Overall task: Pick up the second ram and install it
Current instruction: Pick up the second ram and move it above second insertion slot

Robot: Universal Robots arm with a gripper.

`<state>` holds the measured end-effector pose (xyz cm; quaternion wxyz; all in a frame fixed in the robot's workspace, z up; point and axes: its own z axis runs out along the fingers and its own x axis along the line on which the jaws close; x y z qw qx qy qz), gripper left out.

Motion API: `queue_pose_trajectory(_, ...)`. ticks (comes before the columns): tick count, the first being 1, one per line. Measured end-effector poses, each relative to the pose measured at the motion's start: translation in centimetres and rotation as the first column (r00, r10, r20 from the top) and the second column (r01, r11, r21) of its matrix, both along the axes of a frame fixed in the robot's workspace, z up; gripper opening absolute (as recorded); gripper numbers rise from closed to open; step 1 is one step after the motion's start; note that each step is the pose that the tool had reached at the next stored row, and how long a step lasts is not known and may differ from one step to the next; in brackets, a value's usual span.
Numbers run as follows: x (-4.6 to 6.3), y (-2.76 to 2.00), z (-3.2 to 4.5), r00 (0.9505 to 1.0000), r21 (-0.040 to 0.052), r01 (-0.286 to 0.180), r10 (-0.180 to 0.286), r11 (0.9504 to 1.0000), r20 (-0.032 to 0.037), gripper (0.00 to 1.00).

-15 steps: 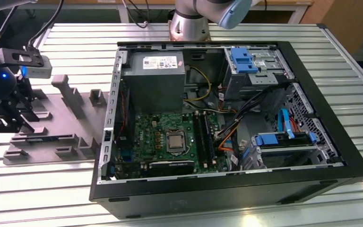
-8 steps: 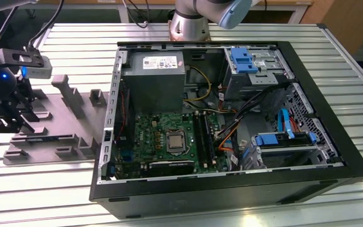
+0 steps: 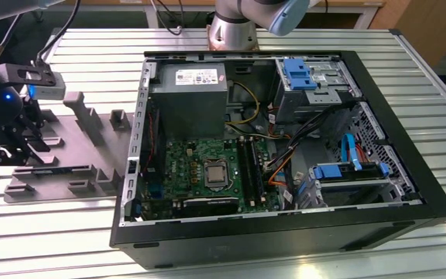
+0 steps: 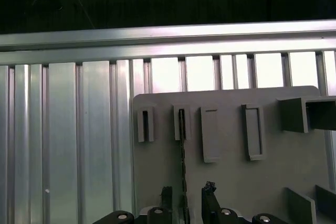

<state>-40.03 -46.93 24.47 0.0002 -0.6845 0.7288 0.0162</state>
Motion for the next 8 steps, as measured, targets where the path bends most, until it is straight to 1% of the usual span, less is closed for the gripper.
queue_pose_trajectory(5, 0.0, -0.01, -0.88, 1.0000, 0.0000, 0.000, 0.000, 1.0000, 0.0000, 0.36)
queue_pose_trajectory(8, 0.0, -0.01, -1.22, 1.0000, 0.0000, 0.000, 0.000, 1.0000, 0.0000, 0.36)
